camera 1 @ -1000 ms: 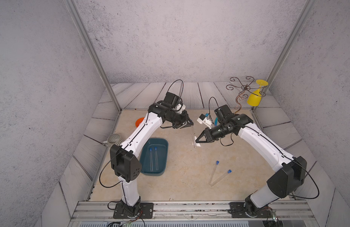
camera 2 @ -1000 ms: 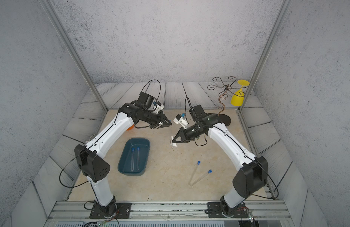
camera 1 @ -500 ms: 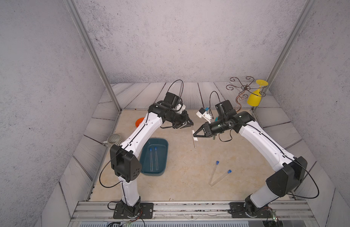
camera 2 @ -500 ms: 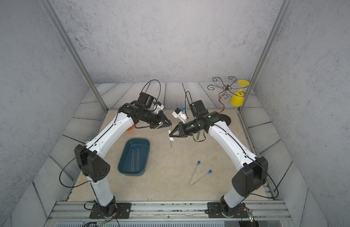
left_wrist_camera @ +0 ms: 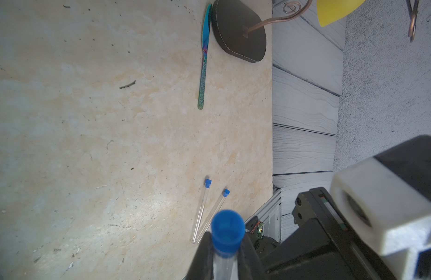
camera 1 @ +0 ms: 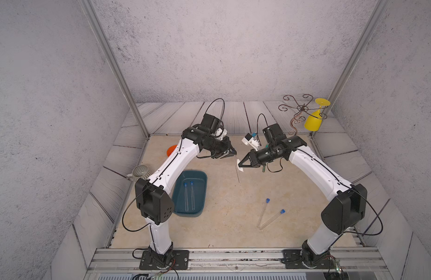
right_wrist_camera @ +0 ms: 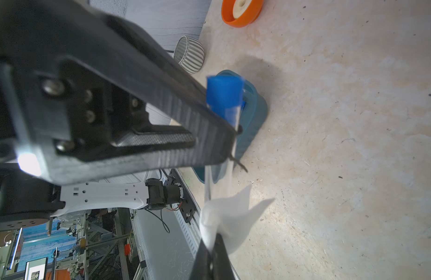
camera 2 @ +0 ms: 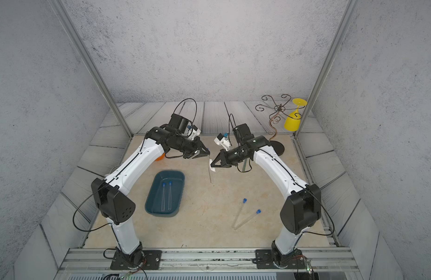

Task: Wipe the exteriors of test tubes
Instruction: Wipe the dirt from the test tube, then place the test tube in the storage box.

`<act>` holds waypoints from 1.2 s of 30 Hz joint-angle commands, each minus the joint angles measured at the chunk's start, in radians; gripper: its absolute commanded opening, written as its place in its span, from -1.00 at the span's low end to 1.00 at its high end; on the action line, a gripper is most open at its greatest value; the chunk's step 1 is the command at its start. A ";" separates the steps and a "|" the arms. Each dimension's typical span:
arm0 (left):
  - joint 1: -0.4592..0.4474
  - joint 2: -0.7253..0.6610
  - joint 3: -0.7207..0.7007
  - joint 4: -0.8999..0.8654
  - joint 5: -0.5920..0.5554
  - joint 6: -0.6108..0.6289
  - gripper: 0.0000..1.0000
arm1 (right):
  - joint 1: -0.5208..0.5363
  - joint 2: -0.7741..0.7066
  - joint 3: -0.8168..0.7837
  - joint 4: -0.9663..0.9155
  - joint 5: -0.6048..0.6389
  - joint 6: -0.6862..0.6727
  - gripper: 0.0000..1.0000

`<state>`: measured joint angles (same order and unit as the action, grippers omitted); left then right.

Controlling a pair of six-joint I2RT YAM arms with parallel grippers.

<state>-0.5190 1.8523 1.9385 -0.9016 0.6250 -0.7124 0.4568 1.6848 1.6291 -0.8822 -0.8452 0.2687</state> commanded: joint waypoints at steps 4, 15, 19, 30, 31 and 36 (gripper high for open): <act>0.034 -0.059 -0.027 0.012 0.016 0.002 -0.77 | -0.001 -0.019 -0.073 -0.044 0.041 -0.043 -0.93; 0.161 -0.117 -0.164 -0.223 -0.253 0.331 -0.77 | -0.021 -0.037 -0.139 -0.052 0.046 -0.063 -0.93; 0.201 -0.117 -0.236 -0.281 -0.415 0.448 -0.77 | -0.022 -0.028 -0.143 -0.059 0.041 -0.071 -0.93; 0.232 -0.019 -0.488 -0.096 -0.538 0.511 -0.77 | -0.023 -0.011 -0.143 -0.076 0.057 -0.080 -0.93; 0.232 -0.009 -0.498 -0.076 -0.538 0.497 -0.77 | -0.022 -0.010 -0.143 -0.079 0.061 -0.080 -0.93; 0.232 0.051 -0.538 0.019 -0.554 0.421 -0.76 | -0.022 -0.008 -0.143 -0.094 0.079 -0.085 -0.93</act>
<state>-0.2916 1.8832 1.4143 -0.9565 0.0982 -0.2474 0.4370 1.6833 1.4925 -0.9455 -0.7906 0.2047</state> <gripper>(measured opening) 0.183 0.047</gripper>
